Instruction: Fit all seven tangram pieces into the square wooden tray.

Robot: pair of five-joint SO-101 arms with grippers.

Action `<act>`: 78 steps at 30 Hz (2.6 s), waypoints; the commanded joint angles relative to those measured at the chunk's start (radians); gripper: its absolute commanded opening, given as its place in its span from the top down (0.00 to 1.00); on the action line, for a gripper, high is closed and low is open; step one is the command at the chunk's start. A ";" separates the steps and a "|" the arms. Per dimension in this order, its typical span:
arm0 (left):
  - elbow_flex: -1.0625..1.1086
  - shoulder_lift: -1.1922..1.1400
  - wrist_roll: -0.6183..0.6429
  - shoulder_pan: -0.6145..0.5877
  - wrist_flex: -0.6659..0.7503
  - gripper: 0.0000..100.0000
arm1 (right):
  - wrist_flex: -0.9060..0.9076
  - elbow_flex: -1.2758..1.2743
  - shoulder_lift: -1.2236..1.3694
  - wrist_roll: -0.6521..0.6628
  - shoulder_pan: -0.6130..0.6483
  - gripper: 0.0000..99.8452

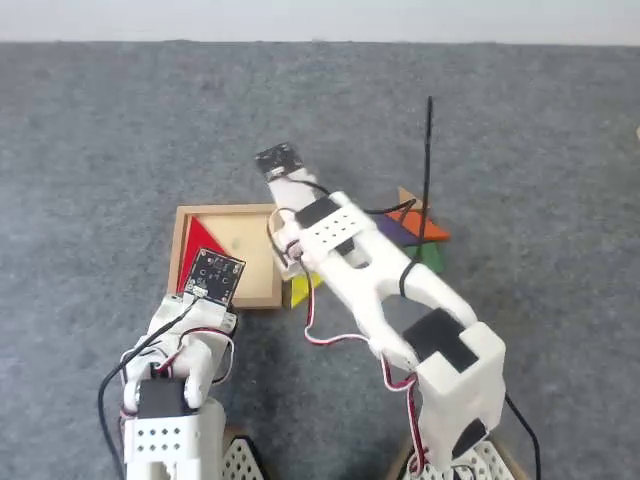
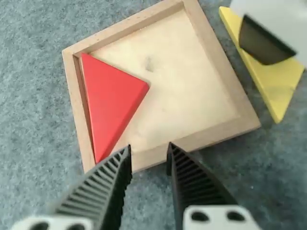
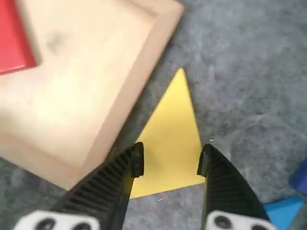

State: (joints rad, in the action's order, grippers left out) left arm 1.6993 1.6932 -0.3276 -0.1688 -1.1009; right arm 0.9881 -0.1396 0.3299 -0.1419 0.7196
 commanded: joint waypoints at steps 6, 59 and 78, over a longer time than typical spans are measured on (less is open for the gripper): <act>-0.008 0.017 0.009 -0.005 -0.008 0.88 | 0.008 0.021 -0.027 -0.011 0.015 0.70; -0.008 0.017 0.009 -0.005 -0.008 0.88 | 0.232 0.242 0.147 -0.152 -0.186 0.70; -0.008 0.017 0.009 -0.005 -0.008 0.88 | 0.278 0.242 0.226 -0.152 -0.228 0.70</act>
State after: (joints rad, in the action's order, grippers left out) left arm 1.6993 1.6932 -0.3276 -0.1688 -1.1009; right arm 1.2766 0.0798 0.5478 -0.2831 0.5063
